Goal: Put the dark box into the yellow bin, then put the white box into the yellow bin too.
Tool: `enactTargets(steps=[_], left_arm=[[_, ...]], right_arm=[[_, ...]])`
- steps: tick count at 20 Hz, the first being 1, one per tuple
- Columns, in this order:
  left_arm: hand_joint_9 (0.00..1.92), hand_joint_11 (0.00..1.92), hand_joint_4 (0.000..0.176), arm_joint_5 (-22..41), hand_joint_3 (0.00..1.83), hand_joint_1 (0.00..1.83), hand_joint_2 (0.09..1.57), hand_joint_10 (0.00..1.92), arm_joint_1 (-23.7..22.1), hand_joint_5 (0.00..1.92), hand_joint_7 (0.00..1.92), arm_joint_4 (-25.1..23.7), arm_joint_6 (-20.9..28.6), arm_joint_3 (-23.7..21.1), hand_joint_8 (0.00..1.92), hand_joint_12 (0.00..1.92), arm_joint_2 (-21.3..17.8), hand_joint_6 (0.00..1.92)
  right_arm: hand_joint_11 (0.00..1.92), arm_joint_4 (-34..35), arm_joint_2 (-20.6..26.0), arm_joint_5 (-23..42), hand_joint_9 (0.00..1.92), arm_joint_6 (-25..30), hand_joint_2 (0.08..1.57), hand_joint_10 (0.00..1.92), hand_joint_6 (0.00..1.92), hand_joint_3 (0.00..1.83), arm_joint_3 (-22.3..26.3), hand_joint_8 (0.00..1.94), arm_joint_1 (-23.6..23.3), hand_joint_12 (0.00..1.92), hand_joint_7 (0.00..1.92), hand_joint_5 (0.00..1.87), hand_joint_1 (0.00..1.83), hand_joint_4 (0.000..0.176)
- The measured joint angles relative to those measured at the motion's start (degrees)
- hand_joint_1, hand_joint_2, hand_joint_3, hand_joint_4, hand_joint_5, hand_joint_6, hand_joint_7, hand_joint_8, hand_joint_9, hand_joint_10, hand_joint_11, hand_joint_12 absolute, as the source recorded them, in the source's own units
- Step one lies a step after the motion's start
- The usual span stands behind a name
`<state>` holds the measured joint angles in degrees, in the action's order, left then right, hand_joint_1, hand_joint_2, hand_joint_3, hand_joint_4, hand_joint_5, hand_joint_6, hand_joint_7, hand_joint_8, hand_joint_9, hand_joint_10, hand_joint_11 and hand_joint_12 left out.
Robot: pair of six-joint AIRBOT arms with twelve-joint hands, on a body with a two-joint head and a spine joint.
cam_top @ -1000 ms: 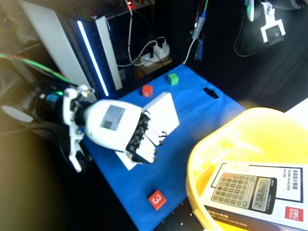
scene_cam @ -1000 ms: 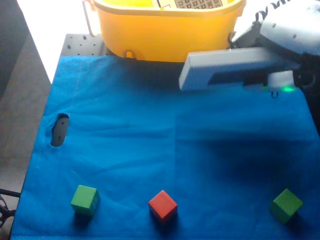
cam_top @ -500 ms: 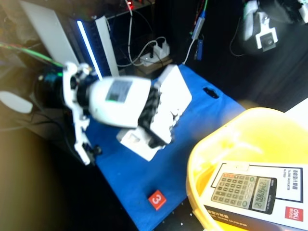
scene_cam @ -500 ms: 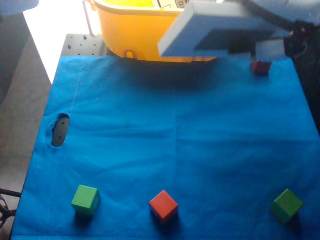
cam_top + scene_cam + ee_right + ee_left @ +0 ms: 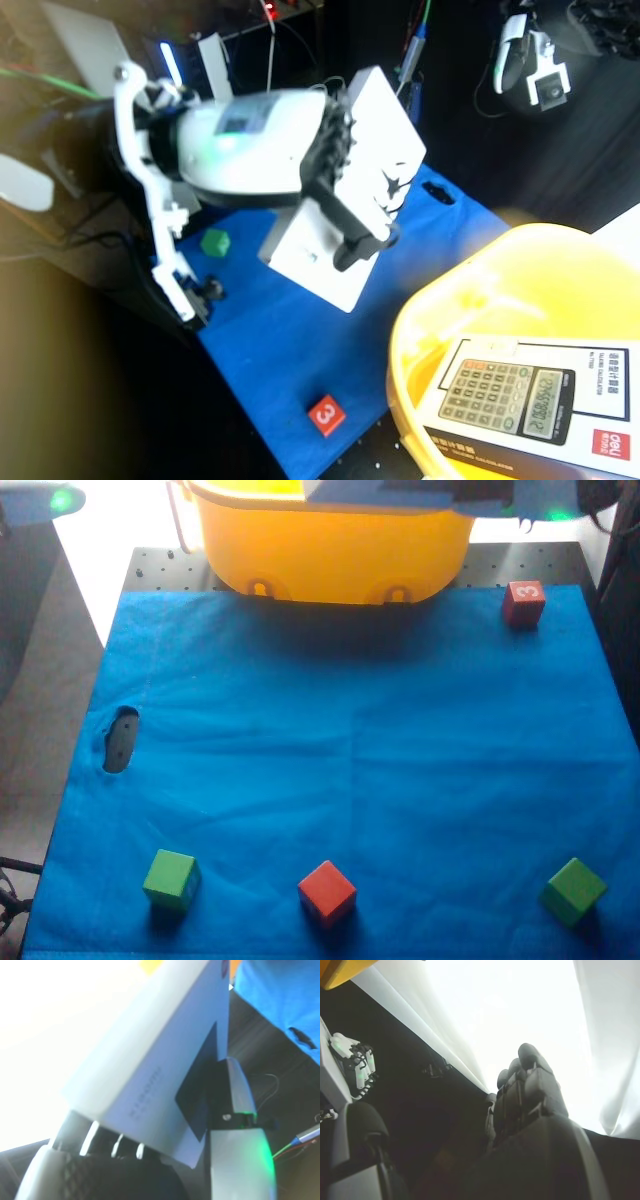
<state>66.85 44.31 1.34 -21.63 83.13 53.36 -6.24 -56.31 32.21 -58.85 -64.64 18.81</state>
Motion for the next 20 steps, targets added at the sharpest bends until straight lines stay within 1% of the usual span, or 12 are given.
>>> enactTargets(steps=[1, 3, 5, 7, 11, 12, 14, 15, 17, 18, 19, 20], left_arm=[[0.07, 0.0, 0.134, 0.39, 0.01, 1.01, 0.87, 0.0, 0.31, 0.0, 0.08, 0.15, -0.02, -0.09, 0.0, 0.6, 0.0, 0.0], [0.07, 0.0, 0.162, 1.53, 0.0, 1.04, 0.81, 0.0, 0.92, 0.02, 0.09, 0.31, -0.02, -0.44, 0.0, 0.58, 0.07, 0.0], [0.01, 0.0, 0.147, 3.21, 0.0, 1.06, 0.82, 0.0, 2.64, 0.02, 0.08, 1.25, -0.02, -0.96, 0.0, 0.47, 0.26, 0.0], [0.01, 0.0, 0.125, 4.04, 0.0, 1.09, 0.83, 0.0, 4.13, 0.04, 0.04, 1.88, 0.0, -1.11, 0.01, 0.09, 0.96, 0.01], [0.03, 0.0, 0.138, 6.25, 0.0, 1.08, 0.81, 0.01, 4.66, 0.01, 0.05, 2.49, -0.04, -1.25, 0.0, 0.0, 1.66, 0.0], [0.02, 0.0, 0.156, 7.17, 0.0, 1.08, 0.8, 0.0, 4.66, 0.0, 0.06, 2.67, -0.02, -1.33, 0.01, 0.0, 2.03, 0.0], [0.02, 0.0, 0.154, 8.57, 0.0, 1.07, 0.81, 0.0, 4.66, 0.0, 0.06, 2.58, -0.02, -1.46, 0.0, 0.0, 3.04, 0.0], [0.04, 0.04, 0.137, 9.09, 0.01, 1.04, 0.84, 0.01, 4.66, 0.0, 0.06, 2.56, -0.02, -1.49, 0.0, 0.02, 3.63, 0.0], [0.08, 0.12, 0.132, 10.84, 0.01, 1.03, 0.85, 0.02, 4.59, 0.0, 0.08, 2.32, 0.0, -1.55, 0.01, 0.06, 4.9, 0.0], [0.07, 0.1, 0.136, 11.65, 0.01, 1.02, 0.84, 0.02, 4.59, 0.0, 0.07, 2.56, 0.22, -1.53, 0.01, 0.06, 5.73, 0.0], [0.05, 0.07, 0.159, 12.74, 0.0, 1.04, 0.84, 0.01, 4.5, 0.0, 0.06, 2.62, 0.33, -1.4, 0.0, 0.05, 6.62, 0.0], [0.02, 0.04, 0.164, 13.2, 0.01, 1.05, 0.85, 0.0, 4.55, 0.0, 0.05, 2.47, 0.39, -1.38, 0.0, 0.03, 7.43, 0.0]], right_arm=[[1.04, 0.0, -0.02, 0.04, 1.24, 0.0, 1.07, 0.63, 0.89, 0.0, -0.52, 0.69, -0.11, 1.26, 1.22, 0.98, 1.27, 0.0], [1.08, 0.31, -0.74, -0.79, 1.31, -0.07, 1.06, 0.51, 0.84, 0.0, -2.29, 0.67, -1.44, 1.23, 1.25, 0.99, 1.28, 0.0], [1.04, -0.87, -2.19, -0.81, 1.27, -0.13, 1.07, 0.64, 0.84, 0.0, -4.17, 0.75, -3.82, 1.36, 1.22, 0.97, 1.28, 0.0], [1.0, -1.62, -2.99, -0.59, 1.22, -0.13, 1.07, 0.7, 0.84, 0.0, -5.2, 0.79, -5.55, 1.33, 1.2, 0.96, 1.28, 0.0], [1.03, -2.49, -5.51, -0.31, 1.23, -2.32, 1.08, 0.65, 0.91, 0.0, -7.98, 0.82, -7.02, 1.3, 1.18, 0.93, 1.28, 0.0], [1.04, -2.34, -6.08, -0.33, 1.25, -2.49, 1.08, 0.71, 0.86, 0.0, -8.98, 0.87, -7.15, 1.37, 1.17, 0.94, 1.28, 0.0], [1.05, -2.19, -7.17, -0.37, 1.17, -2.54, 1.08, 1.14, 0.86, 0.0, -10.84, 0.64, -7.15, 1.62, 1.21, 1.04, 1.18, 0.0], [0.7, -2.19, -7.96, -0.39, 0.88, -2.51, 1.1, 1.19, 0.65, 0.0, -11.91, 1.11, -7.15, 1.71, 1.02, 1.06, 1.25, 0.0], [0.87, -2.1, -10.05, -0.35, 1.0, -2.51, 1.11, 1.37, 0.7, 0.0, -14.93, 1.21, -7.06, 1.73, 1.0, 1.0, 1.26, 0.0], [0.97, 0.04, -11.06, -0.28, 1.02, -2.62, 1.13, 1.32, 0.85, 0.0, -16.74, 1.19, -6.56, 1.63, 0.99, 0.92, 1.25, 0.0], [0.78, 1.6, -11.89, -1.14, 0.91, -2.6, 1.17, 0.9, 1.17, 0.01, -18.58, 1.14, -6.32, 1.32, 0.97, 0.76, 1.22, 0.0], [0.46, 3.3, -12.85, -3.54, 0.7, -2.64, 1.08, 0.46, 0.46, 0.0, -21.07, 0.43, -6.08, 1.06, 0.66, 0.46, 1.06, 0.026]])
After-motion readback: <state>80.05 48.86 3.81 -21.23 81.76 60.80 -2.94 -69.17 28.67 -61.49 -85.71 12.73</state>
